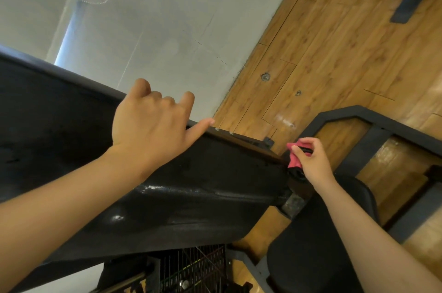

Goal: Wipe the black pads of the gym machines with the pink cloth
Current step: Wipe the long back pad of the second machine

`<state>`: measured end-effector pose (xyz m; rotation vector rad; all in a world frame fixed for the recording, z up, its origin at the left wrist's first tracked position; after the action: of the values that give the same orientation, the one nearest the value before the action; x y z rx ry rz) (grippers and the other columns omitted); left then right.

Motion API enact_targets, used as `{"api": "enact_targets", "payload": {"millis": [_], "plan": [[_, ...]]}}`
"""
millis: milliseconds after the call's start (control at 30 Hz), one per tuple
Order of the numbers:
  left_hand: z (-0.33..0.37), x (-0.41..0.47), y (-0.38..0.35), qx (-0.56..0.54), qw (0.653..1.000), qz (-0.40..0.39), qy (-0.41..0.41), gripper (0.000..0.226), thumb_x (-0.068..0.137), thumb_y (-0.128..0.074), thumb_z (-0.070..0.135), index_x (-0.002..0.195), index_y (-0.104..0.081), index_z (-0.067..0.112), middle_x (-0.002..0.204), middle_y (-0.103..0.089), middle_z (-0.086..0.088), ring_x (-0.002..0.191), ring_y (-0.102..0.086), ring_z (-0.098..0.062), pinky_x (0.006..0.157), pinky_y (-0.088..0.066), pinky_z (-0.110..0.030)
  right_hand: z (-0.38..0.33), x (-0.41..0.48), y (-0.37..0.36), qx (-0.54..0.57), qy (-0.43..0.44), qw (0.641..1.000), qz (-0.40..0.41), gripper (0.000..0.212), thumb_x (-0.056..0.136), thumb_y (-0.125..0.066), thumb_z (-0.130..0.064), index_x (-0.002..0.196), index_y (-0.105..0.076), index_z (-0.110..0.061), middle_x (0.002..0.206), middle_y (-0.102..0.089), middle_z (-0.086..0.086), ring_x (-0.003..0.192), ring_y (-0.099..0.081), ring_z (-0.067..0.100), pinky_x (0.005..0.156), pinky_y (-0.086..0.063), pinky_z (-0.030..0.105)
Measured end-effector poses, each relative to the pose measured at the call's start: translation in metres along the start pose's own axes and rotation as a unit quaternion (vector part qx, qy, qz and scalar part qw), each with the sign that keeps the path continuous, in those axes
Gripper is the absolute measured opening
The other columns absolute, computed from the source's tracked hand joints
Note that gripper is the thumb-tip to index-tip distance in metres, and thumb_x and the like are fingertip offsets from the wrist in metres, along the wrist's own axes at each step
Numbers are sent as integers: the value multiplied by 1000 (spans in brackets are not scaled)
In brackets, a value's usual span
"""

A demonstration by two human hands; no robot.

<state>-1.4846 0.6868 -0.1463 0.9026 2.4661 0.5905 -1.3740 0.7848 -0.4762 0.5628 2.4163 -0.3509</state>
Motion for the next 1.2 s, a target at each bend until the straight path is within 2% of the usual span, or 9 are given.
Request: {"api": "enact_targets", "payload": {"millis": [67, 233, 333, 433, 500, 700, 900, 1067, 1200], "plan": [[0, 0, -1, -2, 1000, 7, 2, 64, 95, -16, 61, 68, -42, 10, 38, -35, -3, 39, -33, -21, 76, -35, -39, 1, 0, -2, 12, -11, 1000, 0, 30, 92, -62, -25, 119, -53, -17, 117, -56, 0, 104, -56, 20, 66, -45, 23], [0, 0, 1, -9, 1000, 12, 6, 62, 97, -21, 60, 69, -43, 9, 38, -34, -3, 40, -31, -20, 77, -36, -39, 1, -9, -19, 47, -89, 987, -122, 27, 98, -50, -36, 118, -60, -21, 112, -62, 0, 105, -57, 16, 85, -42, 28], [0, 0, 1, -3, 1000, 16, 10, 62, 99, -18, 59, 69, -40, 10, 38, -32, -2, 39, -30, -20, 75, -35, -38, -2, -8, -21, 56, -103, 986, -121, 26, 97, -53, -37, 115, -60, -21, 109, -63, 2, 99, -57, 14, 76, -44, 26], [-1, 1, 1, -11, 1000, 11, 8, 62, 95, -18, 60, 67, -39, 9, 38, -31, -3, 39, -30, -21, 74, -34, -38, -8, -6, -20, 16, -56, 991, -118, 11, 98, -54, -26, 102, -64, -26, 108, -64, 4, 99, -58, 16, 71, -45, 22], [-1, 1, 1, -13, 1000, 11, 6, 62, 96, -18, 60, 66, -38, 9, 37, -31, -3, 38, -29, -20, 74, -34, -38, -17, -5, -20, -3, -18, 991, -131, 19, 99, -50, -21, 97, -67, -27, 106, -65, 0, 102, -58, 17, 73, -46, 23], [-1, 1, 1, -16, 1000, 11, 7, 63, 96, -18, 60, 66, -39, 9, 37, -31, -3, 38, -29, -20, 74, -34, -39, -58, -12, -36, -109, 78, 975, -175, 22, 101, -47, -23, 114, -65, -23, 108, -64, -1, 99, -59, 16, 70, -55, 28], [-1, 0, 0, -24, 1000, 11, 6, 62, 96, -20, 59, 67, -40, 8, 38, -33, -4, 39, -30, -21, 73, -31, -39, -82, -35, -43, -38, 87, 978, -184, 29, 101, -47, -28, 126, -58, -23, 118, -61, -1, 105, -60, 19, 73, -60, 38], [0, -1, 0, -30, 1000, 6, 7, 63, 95, -21, 60, 67, -43, 8, 38, -34, -4, 40, -31, -22, 76, -33, -40, -118, -58, -53, 17, 183, 959, -216, 23, 99, -49, -25, 119, -61, -24, 111, -63, -12, 101, -59, 2, 75, -55, 19], [0, 0, 1, -30, 999, 8, 8, 64, 95, -19, 60, 66, -43, 8, 38, -33, -4, 39, -32, -21, 75, -35, -40, -97, -49, -55, 12, 154, 967, -202, 26, 98, -52, -24, 122, -61, -23, 117, -60, -10, 102, -60, 5, 76, -59, 27]]}}
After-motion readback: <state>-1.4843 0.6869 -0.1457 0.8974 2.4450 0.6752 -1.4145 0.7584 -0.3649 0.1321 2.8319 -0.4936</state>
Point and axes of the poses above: each hand's wrist, its own x-axis towards the middle knuckle, its own y-axis out of the back of the hand, z = x × y, the point moved 1 cm from there along x, towards the middle knuckle
